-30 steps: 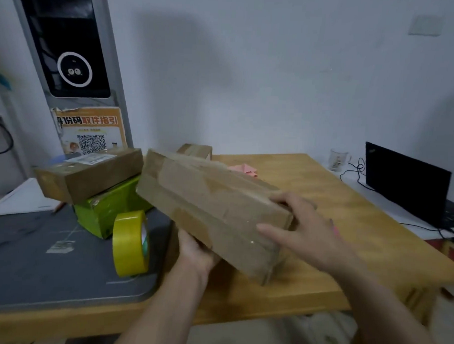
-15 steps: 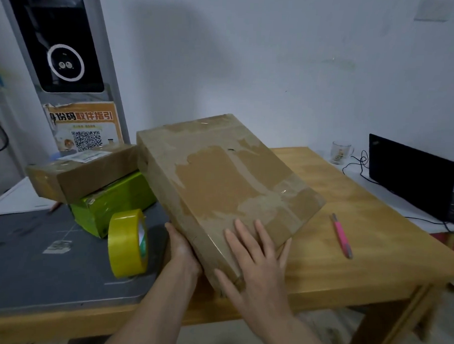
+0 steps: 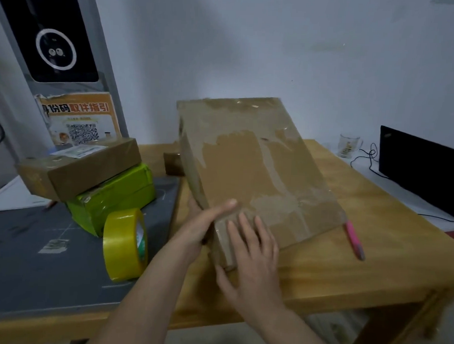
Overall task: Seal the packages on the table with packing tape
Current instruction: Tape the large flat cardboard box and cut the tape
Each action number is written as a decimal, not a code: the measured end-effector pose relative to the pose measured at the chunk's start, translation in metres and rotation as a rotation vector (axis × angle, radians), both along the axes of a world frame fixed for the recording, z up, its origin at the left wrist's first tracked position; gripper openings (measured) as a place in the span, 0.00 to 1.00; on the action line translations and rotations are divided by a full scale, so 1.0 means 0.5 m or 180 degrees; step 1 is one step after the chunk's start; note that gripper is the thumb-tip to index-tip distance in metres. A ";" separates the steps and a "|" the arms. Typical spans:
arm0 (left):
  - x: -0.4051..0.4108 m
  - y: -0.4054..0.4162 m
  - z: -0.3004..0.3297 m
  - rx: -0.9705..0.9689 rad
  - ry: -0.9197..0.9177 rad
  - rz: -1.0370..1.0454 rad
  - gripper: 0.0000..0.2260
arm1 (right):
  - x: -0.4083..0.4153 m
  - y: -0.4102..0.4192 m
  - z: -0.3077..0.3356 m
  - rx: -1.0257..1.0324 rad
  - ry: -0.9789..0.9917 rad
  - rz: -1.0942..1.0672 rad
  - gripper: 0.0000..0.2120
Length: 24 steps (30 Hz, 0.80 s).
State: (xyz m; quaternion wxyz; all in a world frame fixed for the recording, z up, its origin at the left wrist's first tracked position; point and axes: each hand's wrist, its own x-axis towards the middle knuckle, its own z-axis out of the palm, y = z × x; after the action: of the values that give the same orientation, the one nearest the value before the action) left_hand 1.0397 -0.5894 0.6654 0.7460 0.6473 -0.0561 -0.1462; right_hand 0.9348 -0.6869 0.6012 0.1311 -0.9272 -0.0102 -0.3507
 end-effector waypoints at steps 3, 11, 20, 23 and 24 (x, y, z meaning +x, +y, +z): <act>-0.007 -0.055 0.015 -0.0185 -0.0332 0.0305 0.51 | 0.007 -0.054 0.005 0.0572 -0.0458 0.0436 0.31; 0.083 -0.128 0.110 -0.0747 0.0142 0.0592 0.39 | 0.049 -0.183 0.030 0.1445 -0.1129 -0.0413 0.32; 0.269 -0.117 0.152 -0.1090 0.1138 0.0715 0.45 | 0.146 -0.174 0.020 0.2209 0.0127 0.0283 0.35; 0.312 -0.142 0.131 -0.0786 0.1235 0.0729 0.49 | 0.188 -0.168 0.005 0.2240 0.0671 0.0302 0.38; 0.320 -0.150 0.118 -0.0796 0.1301 0.0768 0.49 | 0.201 -0.165 0.001 0.2224 0.0796 0.0308 0.38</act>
State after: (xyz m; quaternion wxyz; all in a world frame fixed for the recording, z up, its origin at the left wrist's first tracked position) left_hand 1.1998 -0.6642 0.7246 0.8280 0.5091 0.1557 -0.1758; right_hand 1.0353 -0.7693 0.6016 0.4563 -0.8607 0.0824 -0.2105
